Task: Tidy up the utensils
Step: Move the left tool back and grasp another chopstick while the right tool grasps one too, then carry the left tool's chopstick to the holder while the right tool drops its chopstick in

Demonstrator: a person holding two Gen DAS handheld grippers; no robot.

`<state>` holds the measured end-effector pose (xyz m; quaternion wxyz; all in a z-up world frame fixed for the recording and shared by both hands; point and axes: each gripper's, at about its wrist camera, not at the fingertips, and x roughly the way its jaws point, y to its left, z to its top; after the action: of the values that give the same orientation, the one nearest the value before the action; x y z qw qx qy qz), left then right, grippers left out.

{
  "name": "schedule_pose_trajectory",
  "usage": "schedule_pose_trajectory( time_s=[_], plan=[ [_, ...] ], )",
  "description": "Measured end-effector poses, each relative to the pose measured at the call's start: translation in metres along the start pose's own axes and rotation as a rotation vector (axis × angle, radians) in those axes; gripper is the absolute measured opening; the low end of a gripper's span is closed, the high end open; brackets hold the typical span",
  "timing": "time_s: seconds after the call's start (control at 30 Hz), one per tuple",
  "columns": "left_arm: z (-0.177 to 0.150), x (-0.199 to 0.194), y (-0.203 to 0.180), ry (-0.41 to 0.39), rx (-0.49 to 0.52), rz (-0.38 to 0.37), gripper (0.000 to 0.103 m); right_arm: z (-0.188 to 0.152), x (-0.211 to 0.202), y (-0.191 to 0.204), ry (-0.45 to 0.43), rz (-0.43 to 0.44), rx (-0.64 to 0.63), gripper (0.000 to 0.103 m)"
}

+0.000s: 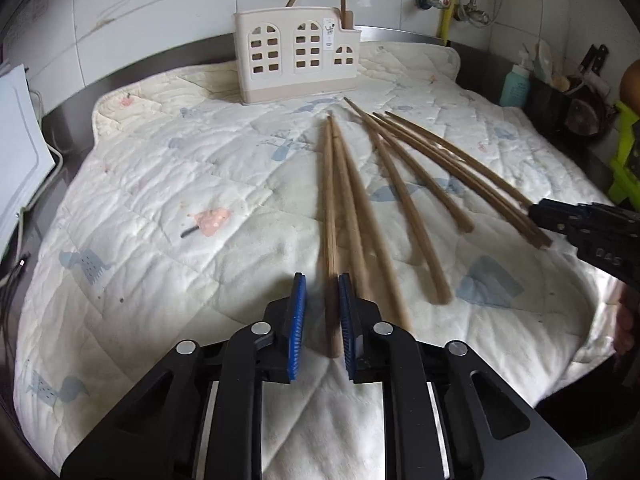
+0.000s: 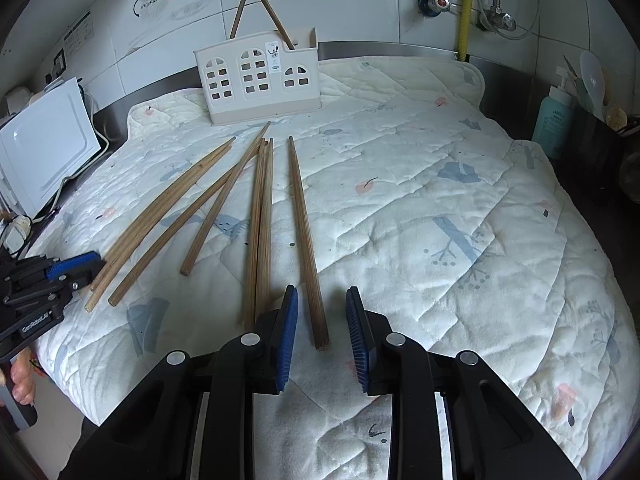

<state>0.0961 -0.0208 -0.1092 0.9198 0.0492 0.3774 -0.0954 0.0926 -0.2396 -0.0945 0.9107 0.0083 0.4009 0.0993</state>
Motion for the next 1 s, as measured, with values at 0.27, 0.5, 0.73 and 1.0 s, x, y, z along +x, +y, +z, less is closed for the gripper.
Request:
schedule_pose_trajectory(
  time_s=[0.27, 0.5, 0.73, 1.0],
  plan=[
    [0.003, 0.003, 0.000, -0.014, -0.025, -0.049, 0.014, -0.001, 0.003, 0.002, -0.015, -0.020, -0.011, 0.024],
    [0.007, 0.009, 0.002, -0.016, -0.029, -0.053, 0.009, 0.003, 0.004, 0.004, -0.021, -0.023, -0.022, 0.009],
    [0.012, 0.010, 0.013, -0.010, -0.062, -0.086, 0.005, 0.012, -0.011, 0.009, -0.052, -0.006, -0.040, 0.007],
    [0.021, -0.005, 0.029, -0.070, -0.103, -0.104, 0.005, 0.046, -0.050, 0.013, -0.141, 0.034, -0.061, 0.007]
  ],
)
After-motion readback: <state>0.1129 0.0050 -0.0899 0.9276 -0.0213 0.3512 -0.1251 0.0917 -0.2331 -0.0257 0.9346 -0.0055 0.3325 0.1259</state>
